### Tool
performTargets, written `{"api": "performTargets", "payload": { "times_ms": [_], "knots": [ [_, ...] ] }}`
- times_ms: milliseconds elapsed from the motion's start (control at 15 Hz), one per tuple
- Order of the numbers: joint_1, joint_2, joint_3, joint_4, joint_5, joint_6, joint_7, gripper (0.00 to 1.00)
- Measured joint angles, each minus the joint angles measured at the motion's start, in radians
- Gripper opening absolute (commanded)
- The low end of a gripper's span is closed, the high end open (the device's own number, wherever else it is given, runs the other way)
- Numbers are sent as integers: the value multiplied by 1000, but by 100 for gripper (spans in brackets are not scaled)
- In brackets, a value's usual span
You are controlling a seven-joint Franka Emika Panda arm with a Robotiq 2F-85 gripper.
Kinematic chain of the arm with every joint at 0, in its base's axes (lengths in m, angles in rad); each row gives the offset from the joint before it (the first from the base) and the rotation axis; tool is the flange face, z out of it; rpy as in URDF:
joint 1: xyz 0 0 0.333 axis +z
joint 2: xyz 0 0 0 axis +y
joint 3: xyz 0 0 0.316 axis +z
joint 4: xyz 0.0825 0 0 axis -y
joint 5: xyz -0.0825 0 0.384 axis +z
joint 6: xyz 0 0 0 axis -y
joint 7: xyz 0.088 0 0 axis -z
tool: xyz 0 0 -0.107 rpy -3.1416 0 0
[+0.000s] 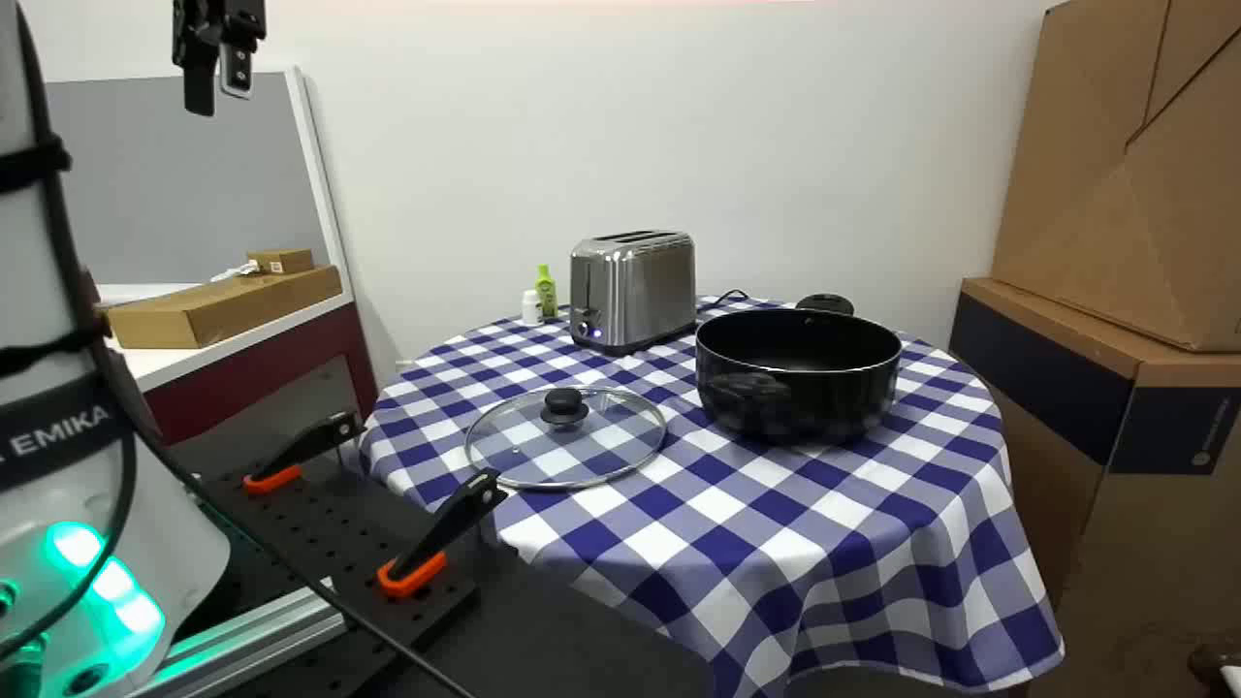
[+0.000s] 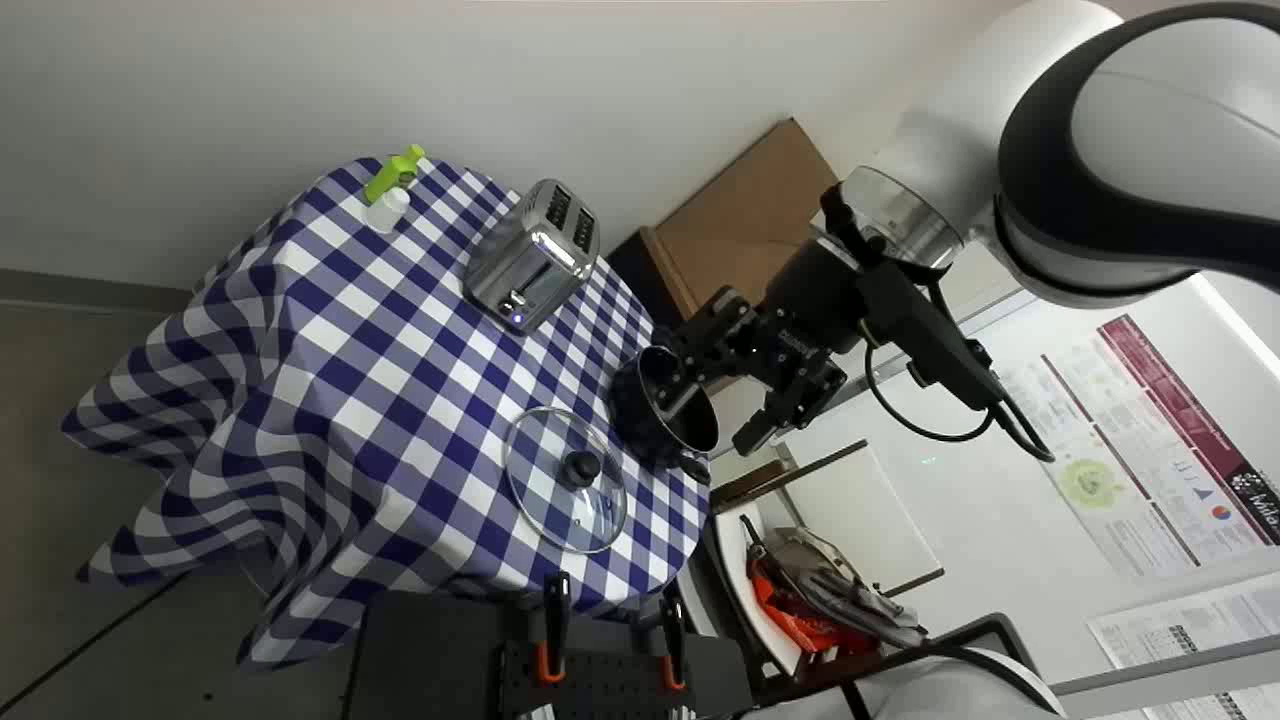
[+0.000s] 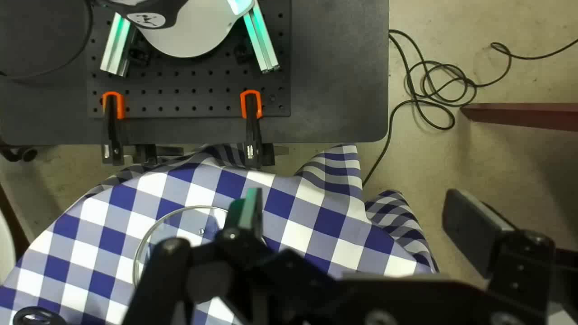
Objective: Press the button on the toaster
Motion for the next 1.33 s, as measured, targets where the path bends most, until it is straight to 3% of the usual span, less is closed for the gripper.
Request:
{"api": "performTargets", "payload": {
  "times_ms": [467,933,1333],
  "knots": [
    [-18,17,-3,0,-38,3,-1,100],
    [-106,105,-62,1,-182,16,-5,100],
    [-178,229,-112,-13,-351,178,-5,100]
  ]
}}
